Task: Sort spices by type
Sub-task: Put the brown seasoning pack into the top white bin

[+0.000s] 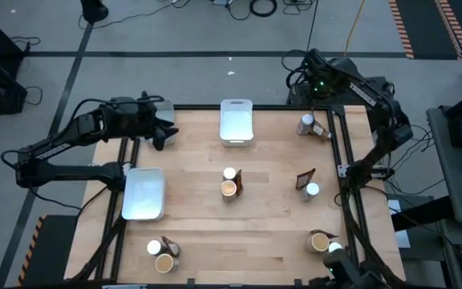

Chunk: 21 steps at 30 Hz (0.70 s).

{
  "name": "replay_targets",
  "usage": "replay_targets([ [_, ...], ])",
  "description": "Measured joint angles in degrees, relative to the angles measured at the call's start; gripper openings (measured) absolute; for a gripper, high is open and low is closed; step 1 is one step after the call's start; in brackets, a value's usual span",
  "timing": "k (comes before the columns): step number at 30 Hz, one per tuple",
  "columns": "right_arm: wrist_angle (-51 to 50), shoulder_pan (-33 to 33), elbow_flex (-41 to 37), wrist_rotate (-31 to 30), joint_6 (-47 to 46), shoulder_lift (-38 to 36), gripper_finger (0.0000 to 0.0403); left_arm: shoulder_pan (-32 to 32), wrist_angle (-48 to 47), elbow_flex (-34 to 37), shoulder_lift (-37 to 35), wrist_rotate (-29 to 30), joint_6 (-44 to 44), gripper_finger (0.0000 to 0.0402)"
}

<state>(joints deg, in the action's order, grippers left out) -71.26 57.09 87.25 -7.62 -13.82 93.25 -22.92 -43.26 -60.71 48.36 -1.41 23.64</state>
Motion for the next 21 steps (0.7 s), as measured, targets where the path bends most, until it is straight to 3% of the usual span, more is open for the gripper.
replay_targets([
  [10,3.20,0.12,-0.60,-0.02,-0.61,3.28,0.0239,0.04,-0.27,0.02,0.00,0.02,0.02,0.0190],
  [21,8.76,0.34,-10.34,0.10,-4.75,3.02,0.0214,0.04,-0.31,0.04,0.00,0.55,0.00,0.0190],
])
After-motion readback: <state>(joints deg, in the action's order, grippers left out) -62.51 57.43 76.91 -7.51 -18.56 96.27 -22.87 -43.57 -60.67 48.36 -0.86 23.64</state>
